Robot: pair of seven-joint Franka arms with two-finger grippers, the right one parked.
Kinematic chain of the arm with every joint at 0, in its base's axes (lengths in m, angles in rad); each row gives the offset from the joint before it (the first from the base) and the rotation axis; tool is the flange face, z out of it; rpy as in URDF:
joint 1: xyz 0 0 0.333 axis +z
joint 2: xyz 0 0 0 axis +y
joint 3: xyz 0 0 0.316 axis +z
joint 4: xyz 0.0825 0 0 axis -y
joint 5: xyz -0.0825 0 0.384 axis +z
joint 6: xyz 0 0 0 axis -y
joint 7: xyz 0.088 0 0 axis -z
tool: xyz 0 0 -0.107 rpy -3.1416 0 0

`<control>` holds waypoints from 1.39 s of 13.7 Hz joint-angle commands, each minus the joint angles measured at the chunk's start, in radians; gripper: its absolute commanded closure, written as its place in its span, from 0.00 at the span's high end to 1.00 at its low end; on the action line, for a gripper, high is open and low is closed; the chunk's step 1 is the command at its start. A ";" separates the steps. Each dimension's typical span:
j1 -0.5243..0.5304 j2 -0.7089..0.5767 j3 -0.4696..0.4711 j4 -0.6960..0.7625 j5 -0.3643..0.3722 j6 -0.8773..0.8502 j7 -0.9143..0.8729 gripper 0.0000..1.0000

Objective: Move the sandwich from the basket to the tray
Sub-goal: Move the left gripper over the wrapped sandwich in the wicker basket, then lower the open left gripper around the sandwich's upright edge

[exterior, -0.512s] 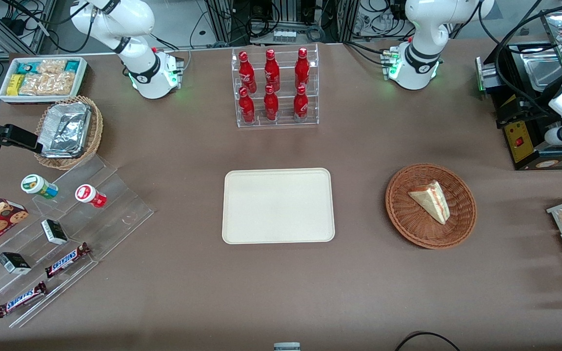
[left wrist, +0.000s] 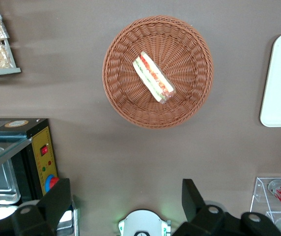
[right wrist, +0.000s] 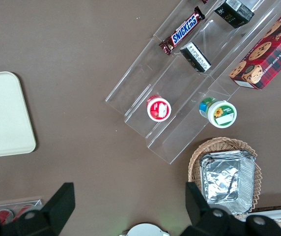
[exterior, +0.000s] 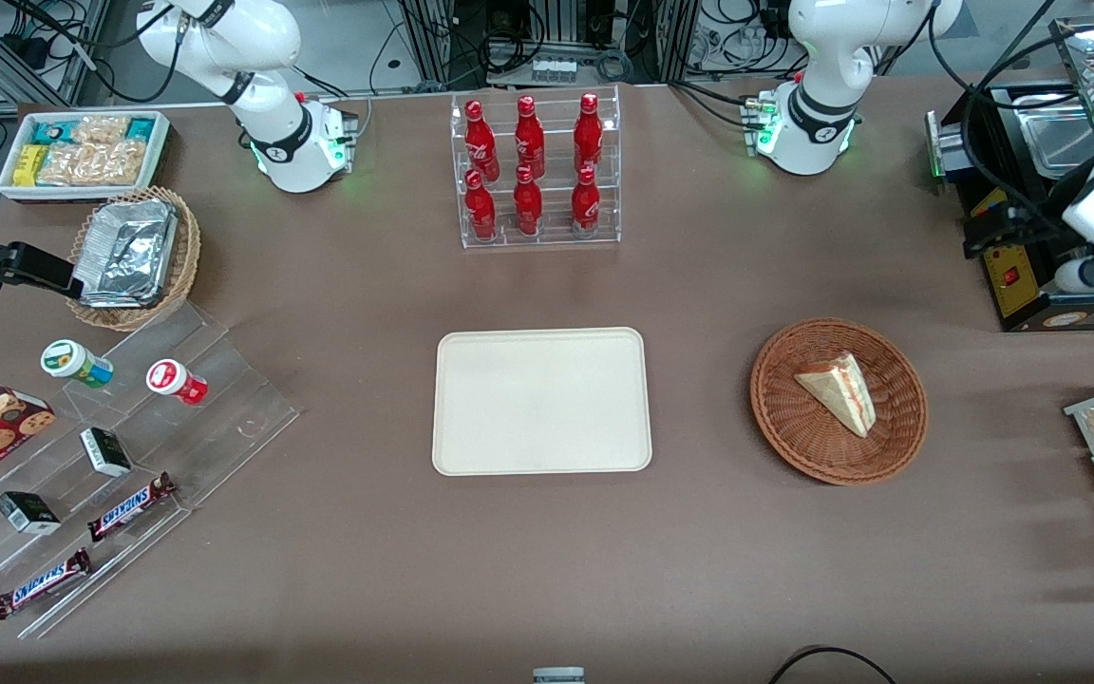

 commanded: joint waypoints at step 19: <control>-0.112 0.137 0.007 -0.610 0.005 0.910 -0.753 1.00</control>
